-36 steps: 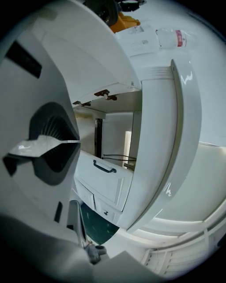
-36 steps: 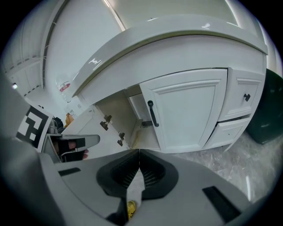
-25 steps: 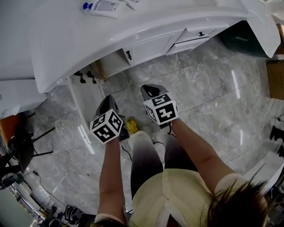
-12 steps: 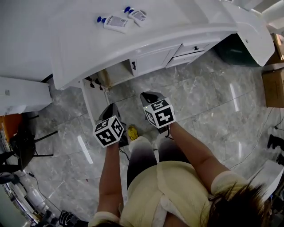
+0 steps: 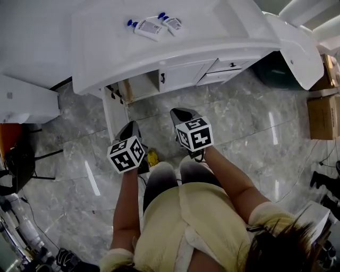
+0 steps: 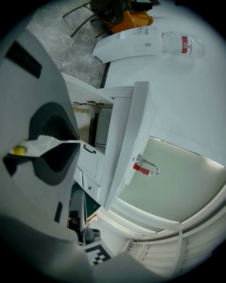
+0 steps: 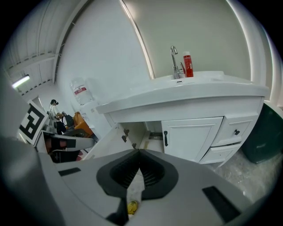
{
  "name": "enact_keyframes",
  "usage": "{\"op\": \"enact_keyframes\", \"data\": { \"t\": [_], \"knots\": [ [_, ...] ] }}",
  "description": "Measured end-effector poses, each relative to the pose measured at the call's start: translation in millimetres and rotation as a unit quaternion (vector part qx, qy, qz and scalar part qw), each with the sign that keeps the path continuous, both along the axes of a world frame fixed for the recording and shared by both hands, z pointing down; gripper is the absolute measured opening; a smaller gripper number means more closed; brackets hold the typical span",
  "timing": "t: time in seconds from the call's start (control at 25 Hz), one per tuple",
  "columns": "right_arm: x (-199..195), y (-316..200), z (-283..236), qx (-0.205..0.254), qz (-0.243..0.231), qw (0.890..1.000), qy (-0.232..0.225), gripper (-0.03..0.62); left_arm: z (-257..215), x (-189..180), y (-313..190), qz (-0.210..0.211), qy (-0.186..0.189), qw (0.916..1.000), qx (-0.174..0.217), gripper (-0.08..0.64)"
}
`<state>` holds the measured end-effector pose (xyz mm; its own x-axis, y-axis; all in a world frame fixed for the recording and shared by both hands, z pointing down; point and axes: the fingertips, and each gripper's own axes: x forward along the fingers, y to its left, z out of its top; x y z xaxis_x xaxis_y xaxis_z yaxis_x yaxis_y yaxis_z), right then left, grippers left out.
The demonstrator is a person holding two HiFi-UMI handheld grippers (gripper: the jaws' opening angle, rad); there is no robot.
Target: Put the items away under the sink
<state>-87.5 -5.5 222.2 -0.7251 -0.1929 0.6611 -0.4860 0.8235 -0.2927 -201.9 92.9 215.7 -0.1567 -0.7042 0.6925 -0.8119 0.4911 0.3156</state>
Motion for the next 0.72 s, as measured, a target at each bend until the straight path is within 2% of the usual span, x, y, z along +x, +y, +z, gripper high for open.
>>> {"op": "enact_keyframes", "data": {
  "t": [0.4, 0.72],
  "knots": [
    [1.3, 17.2, -25.0, -0.004, -0.025, 1.0, -0.011, 0.025, -18.0, 5.2, 23.0, -0.011, 0.002, 0.9999, 0.011, 0.052],
    [6.5, 22.5, -30.6, -0.01, -0.028, 0.999, -0.017, 0.025, -30.7, 14.6, 23.6, 0.0, -0.004, 0.9998, 0.02, 0.052]
  ]
}}
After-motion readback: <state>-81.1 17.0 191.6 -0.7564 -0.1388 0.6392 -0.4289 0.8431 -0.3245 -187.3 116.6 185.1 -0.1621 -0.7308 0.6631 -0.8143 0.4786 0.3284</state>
